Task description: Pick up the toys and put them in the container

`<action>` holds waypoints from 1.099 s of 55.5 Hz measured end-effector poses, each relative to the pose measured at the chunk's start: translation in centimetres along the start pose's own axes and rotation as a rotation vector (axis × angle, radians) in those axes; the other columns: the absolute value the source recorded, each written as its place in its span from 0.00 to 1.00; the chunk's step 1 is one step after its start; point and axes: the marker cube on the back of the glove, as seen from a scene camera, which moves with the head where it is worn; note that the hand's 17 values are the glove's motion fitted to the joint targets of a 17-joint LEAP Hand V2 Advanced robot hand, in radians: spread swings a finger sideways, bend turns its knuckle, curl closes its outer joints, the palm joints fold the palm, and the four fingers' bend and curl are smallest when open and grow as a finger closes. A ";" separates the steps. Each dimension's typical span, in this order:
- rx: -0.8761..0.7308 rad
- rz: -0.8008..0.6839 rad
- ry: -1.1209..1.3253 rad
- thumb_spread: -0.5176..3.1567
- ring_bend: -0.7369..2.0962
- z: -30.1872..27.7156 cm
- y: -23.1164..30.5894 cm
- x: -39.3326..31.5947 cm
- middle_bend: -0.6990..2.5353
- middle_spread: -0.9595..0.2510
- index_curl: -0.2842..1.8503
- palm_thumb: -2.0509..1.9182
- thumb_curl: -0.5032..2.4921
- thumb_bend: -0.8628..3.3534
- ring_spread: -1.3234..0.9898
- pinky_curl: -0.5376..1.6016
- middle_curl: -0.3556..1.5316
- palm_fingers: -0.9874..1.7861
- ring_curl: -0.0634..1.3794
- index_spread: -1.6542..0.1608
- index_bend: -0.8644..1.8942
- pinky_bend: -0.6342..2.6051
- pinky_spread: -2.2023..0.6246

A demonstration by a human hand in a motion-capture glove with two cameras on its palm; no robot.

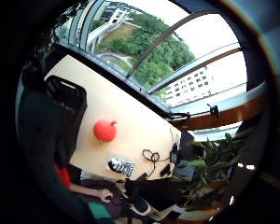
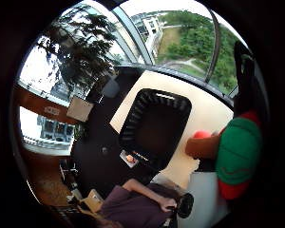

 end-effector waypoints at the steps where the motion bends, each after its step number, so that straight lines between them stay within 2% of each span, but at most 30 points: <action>1: -0.007 -0.020 -0.015 0.14 0.74 0.3 -0.2 -1.5 0.57 0.59 0.49 0.69 0.49 0.26 0.39 0.50 0.62 0.67 0.50 0.73 0.66 0.54 0.66; 3: -0.020 -0.067 -0.029 0.13 0.74 1.1 -0.6 -4.4 0.57 0.59 0.50 0.69 0.49 0.26 0.39 0.50 0.62 0.67 0.50 0.73 0.66 0.54 0.66; 9: -0.054 -0.071 -0.069 0.11 0.75 3.0 -1.5 -10.6 0.58 0.59 0.52 0.69 0.50 0.27 0.39 0.51 0.64 0.66 0.52 0.73 0.66 0.55 0.66; 14: -0.080 -0.231 -0.098 0.10 0.75 4.6 -1.3 -12.6 0.58 0.60 0.54 0.69 0.50 0.27 0.39 0.52 0.65 0.64 0.53 0.73 0.66 0.55 0.66; 16: -0.134 -0.210 -0.091 0.09 0.75 5.6 -1.3 -12.8 0.58 0.60 0.55 0.69 0.50 0.27 0.39 0.52 0.65 0.63 0.54 0.73 0.66 0.56 0.66; 20: -0.358 -0.160 -0.083 0.11 0.75 7.7 -0.9 -13.6 0.56 0.59 0.56 0.68 0.50 0.26 0.40 0.53 0.65 0.57 0.55 0.73 0.63 0.58 0.66; 21: -0.400 -0.158 -0.089 0.12 0.73 7.9 -0.7 -13.8 0.53 0.58 0.54 0.68 0.50 0.26 0.39 0.53 0.63 0.44 0.53 0.73 0.56 0.59 0.66; 22: -0.435 -0.164 -0.097 0.12 0.74 8.2 -0.5 -14.0 0.53 0.58 0.56 0.68 0.51 0.26 0.40 0.54 0.64 0.43 0.55 0.74 0.56 0.60 0.66; 23: -0.468 -0.190 -0.108 0.17 0.73 8.4 -0.3 -14.1 0.45 0.60 0.52 0.63 0.51 0.24 0.41 0.55 0.59 0.25 0.54 0.75 0.47 0.61 0.67; 24: -0.496 -0.231 -0.121 0.20 0.70 8.6 0.0 -14.1 0.41 0.63 0.51 0.63 0.51 0.24 0.43 0.55 0.57 0.16 0.53 0.76 0.43 0.63 0.69; 26: -0.522 -0.302 -0.135 0.24 0.61 8.9 0.6 -13.8 0.35 0.71 0.47 0.60 0.49 0.22 0.47 0.54 0.53 0.07 0.48 0.77 0.37 0.63 0.72; 27: -0.522 -0.319 -0.136 0.27 0.57 8.9 0.7 -13.4 0.32 0.73 0.45 0.59 0.48 0.21 0.48 0.53 0.51 0.06 0.46 0.77 0.36 0.63 0.73; 31: -0.514 -0.299 -0.148 0.33 0.49 8.6 1.0 -11.1 0.26 0.80 0.37 0.58 0.45 0.20 0.52 0.51 0.46 0.12 0.39 0.78 0.31 0.60 0.76; 37: -0.493 -0.251 -0.156 0.40 0.43 7.2 1.5 -7.6 0.24 0.85 0.31 0.57 0.42 0.20 0.56 0.48 0.41 0.16 0.33 0.80 0.31 0.57 0.78; 43: -0.472 -0.057 -0.032 0.44 0.41 5.5 2.1 -2.5 0.23 0.87 0.27 0.57 0.39 0.20 0.59 0.46 0.38 0.18 0.31 0.81 0.31 0.55 0.80; 51: -0.432 -0.022 -0.046 0.47 0.38 2.7 3.7 3.9 0.24 0.88 0.24 0.57 0.36 0.20 0.60 0.45 0.34 0.20 0.30 0.81 0.32 0.53 0.80; 55: -0.426 0.091 0.020 0.48 0.38 2.2 4.2 6.9 0.24 0.88 0.22 0.57 0.35 0.20 0.60 0.44 0.33 0.21 0.29 0.80 0.32 0.53 0.81; 61: -0.412 0.056 0.034 0.49 0.37 1.6 5.3 10.2 0.24 0.88 0.21 0.57 0.34 0.20 0.61 0.43 0.31 0.21 0.29 0.80 0.32 0.52 0.81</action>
